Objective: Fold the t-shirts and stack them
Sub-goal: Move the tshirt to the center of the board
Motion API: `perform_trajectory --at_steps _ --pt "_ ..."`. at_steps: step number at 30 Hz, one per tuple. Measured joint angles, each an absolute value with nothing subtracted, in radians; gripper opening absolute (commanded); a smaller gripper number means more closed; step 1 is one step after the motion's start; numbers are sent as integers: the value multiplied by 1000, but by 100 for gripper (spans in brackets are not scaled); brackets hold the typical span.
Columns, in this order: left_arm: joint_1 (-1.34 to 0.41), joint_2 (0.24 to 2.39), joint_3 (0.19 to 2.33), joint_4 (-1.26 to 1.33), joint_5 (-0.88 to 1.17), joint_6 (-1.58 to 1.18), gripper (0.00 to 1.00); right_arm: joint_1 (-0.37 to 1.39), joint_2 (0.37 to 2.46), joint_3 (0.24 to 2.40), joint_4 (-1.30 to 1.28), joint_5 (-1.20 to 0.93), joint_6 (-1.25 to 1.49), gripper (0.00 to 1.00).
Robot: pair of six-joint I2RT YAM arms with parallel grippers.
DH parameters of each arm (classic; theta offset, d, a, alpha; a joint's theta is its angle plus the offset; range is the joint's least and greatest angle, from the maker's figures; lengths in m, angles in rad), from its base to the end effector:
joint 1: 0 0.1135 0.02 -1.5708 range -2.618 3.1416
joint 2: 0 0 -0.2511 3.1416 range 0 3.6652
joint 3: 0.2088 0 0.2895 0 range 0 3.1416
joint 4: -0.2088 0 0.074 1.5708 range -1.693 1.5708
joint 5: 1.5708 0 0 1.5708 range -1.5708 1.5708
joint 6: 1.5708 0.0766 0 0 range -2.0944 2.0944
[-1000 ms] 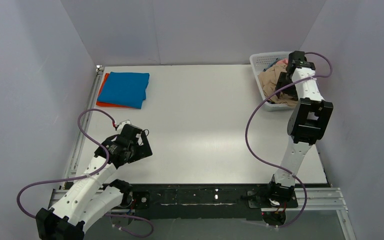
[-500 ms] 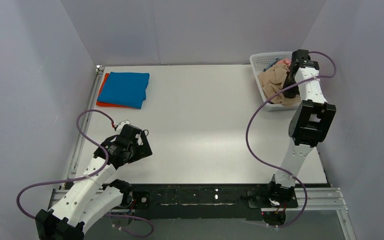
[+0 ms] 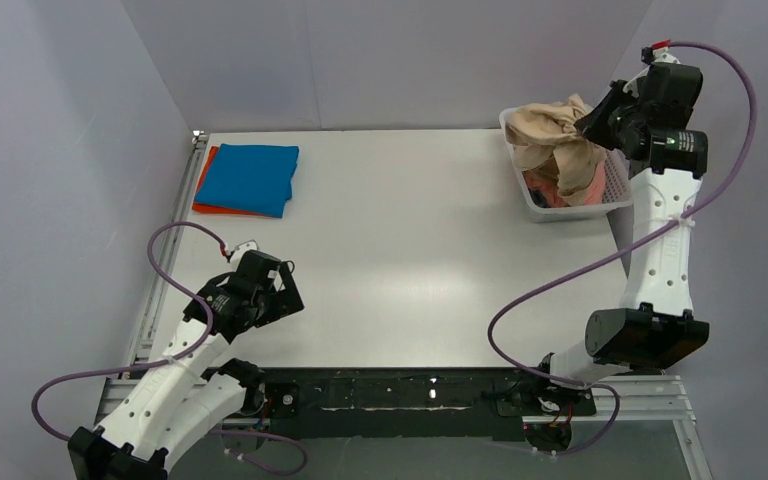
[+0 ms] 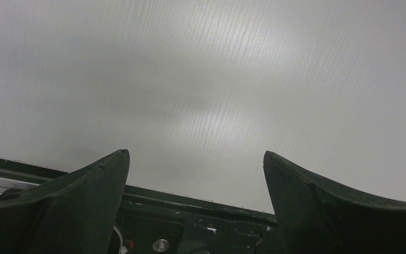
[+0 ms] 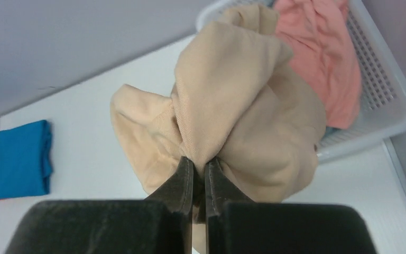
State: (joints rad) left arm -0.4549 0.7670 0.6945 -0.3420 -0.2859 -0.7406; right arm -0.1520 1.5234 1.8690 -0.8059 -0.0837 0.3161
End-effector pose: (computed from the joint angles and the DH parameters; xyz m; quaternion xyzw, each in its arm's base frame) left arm 0.2440 -0.0953 0.2677 -0.1951 0.8094 -0.2058 0.5143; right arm 0.3854 -0.0526 0.4499 0.1755 0.8310 0.0786 0.5220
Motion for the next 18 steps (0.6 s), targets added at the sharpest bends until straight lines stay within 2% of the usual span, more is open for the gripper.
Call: perform_trajectory --at_steps 10,18 --pt "-455 735 694 -348 -269 -744 100 -59 1400 2000 -725 -404 425 1" --pt "-455 689 697 -385 -269 -756 100 262 1426 2137 -700 -555 465 1"
